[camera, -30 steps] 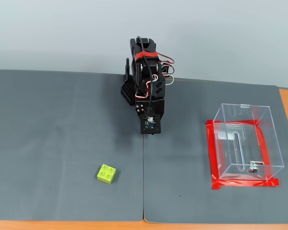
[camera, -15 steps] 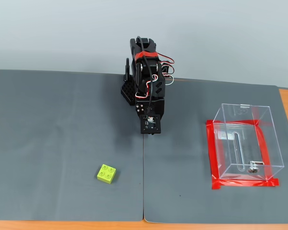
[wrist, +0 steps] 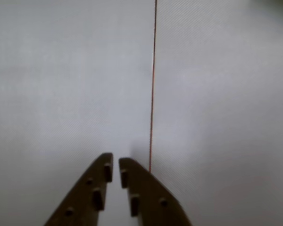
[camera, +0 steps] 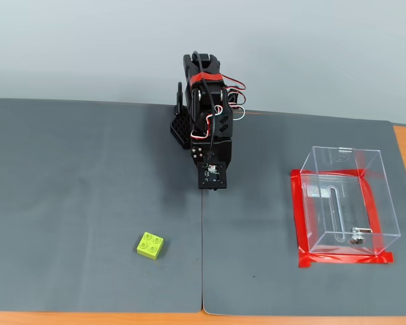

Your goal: Pick the green lego block and place it into the transparent box

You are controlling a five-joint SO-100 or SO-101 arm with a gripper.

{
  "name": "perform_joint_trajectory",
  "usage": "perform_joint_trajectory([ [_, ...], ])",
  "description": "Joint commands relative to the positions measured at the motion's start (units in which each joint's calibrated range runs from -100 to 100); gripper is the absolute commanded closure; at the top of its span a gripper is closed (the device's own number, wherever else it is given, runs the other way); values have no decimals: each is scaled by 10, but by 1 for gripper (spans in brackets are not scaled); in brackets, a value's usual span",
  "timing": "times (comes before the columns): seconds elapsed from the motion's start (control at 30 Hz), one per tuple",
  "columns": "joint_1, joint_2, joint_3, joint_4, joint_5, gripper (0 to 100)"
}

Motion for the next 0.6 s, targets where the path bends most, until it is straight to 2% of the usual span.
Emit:
perform_joint_trajectory([
  [0.0, 3, -2, -16, 2, 1, 98],
  [0.57, -1, -1, -17, 2, 1, 98],
])
